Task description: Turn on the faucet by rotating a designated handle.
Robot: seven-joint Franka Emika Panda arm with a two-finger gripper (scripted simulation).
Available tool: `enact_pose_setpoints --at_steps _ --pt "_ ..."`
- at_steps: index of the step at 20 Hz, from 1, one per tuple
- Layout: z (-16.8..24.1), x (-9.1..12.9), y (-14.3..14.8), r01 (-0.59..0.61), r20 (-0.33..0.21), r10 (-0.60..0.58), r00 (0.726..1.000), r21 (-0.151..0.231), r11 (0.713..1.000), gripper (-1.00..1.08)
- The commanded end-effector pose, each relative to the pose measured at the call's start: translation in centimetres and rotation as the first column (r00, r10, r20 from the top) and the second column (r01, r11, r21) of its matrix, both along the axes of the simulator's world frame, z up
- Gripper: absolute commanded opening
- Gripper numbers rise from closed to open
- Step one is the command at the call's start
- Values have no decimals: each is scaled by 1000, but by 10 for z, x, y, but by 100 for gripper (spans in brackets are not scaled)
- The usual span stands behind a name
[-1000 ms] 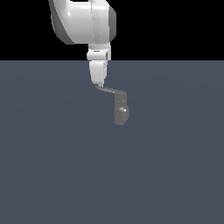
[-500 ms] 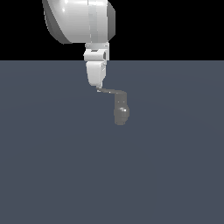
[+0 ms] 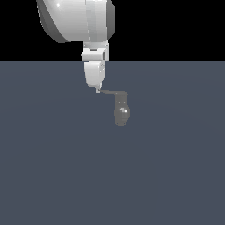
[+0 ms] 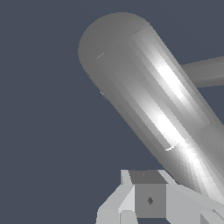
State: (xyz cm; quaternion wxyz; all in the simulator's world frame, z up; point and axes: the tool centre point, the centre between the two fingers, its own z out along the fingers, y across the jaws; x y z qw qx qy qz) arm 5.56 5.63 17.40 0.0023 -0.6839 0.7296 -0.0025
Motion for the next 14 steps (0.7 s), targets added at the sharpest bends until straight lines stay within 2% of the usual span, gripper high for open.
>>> enact_pose_setpoints --at_steps 1,14 --pt "-1 -7 -4 1 -3 -1 1000 -1 1000 -100" --pt "-1 -45 -24 0 -5 0 1000 0 1000 -100"
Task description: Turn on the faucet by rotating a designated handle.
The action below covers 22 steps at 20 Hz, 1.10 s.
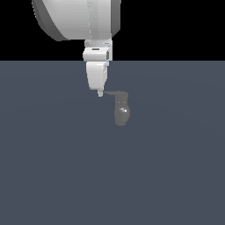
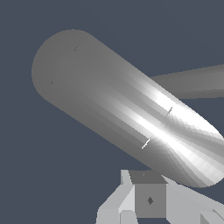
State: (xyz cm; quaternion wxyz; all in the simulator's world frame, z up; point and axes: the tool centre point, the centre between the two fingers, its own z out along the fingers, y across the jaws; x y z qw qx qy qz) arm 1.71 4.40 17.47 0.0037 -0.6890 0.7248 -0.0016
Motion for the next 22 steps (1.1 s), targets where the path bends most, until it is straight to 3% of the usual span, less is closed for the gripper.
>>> enact_pose_setpoints --at_steps 1,8,10,22 --pt "-2 -9 -13 14 -6 -14 1000 -3 1000 -100" --pt "-2 -31 -25 13 -7 -13 1000 -3 1000 -100" --pt "0 -26 -16 2 -2 -2 1000 -1 1000 -100" --pt "-2 -46 -91 11 -7 -11 1000 -2 1000 -100"
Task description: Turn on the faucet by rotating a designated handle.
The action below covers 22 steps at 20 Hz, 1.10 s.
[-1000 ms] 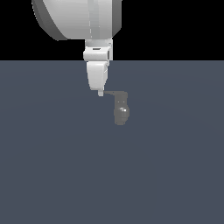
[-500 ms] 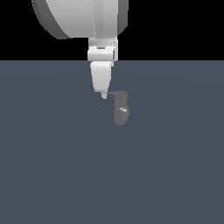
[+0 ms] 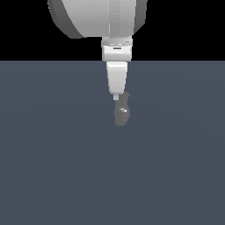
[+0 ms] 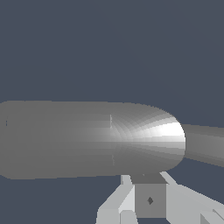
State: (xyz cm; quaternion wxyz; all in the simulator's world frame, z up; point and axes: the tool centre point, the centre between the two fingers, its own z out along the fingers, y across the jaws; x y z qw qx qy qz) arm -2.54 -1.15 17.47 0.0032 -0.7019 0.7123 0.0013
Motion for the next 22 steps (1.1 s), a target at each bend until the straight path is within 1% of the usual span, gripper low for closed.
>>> enact_pose_setpoints --at_steps 1,2,3,22 --pt "-2 -5 -42 48 -2 -48 999 -6 999 -100" --pt "-2 -5 -42 48 -2 -48 999 -6 999 -100" --pt "0 -2 -11 3 0 -3 1000 1 1000 -100" --pt "-2 31 -96 41 -2 -41 999 -5 999 -100"
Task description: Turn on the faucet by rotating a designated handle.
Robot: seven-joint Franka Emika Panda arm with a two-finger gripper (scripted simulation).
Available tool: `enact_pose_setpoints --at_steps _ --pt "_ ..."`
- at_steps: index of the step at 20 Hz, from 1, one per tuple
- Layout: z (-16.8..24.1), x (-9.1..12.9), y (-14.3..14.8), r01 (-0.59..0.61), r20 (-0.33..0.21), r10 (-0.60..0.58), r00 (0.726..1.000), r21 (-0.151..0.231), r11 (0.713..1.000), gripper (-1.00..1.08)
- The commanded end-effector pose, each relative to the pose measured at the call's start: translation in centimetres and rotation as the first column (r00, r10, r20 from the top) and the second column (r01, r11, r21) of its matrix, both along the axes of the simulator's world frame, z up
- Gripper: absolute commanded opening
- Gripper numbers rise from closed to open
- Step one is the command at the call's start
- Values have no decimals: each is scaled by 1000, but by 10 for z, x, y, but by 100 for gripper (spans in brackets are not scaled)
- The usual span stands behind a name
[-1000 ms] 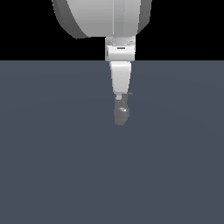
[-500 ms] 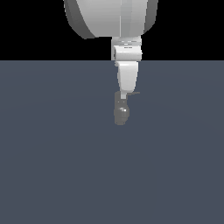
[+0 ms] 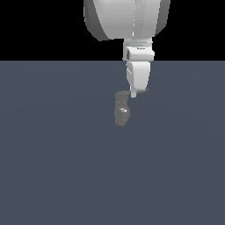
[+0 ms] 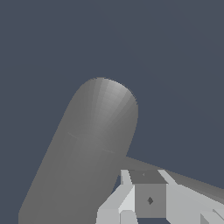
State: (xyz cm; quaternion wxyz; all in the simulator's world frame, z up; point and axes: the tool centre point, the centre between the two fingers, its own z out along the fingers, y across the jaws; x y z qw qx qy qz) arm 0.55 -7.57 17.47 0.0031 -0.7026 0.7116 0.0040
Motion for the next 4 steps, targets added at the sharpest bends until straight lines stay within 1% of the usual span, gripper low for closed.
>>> enact_pose_setpoints --at_steps 1,4 --pt "-2 2 -36 45 2 -45 999 -9 999 -100" --pt "-2 5 -45 49 1 -49 999 -10 999 -100"
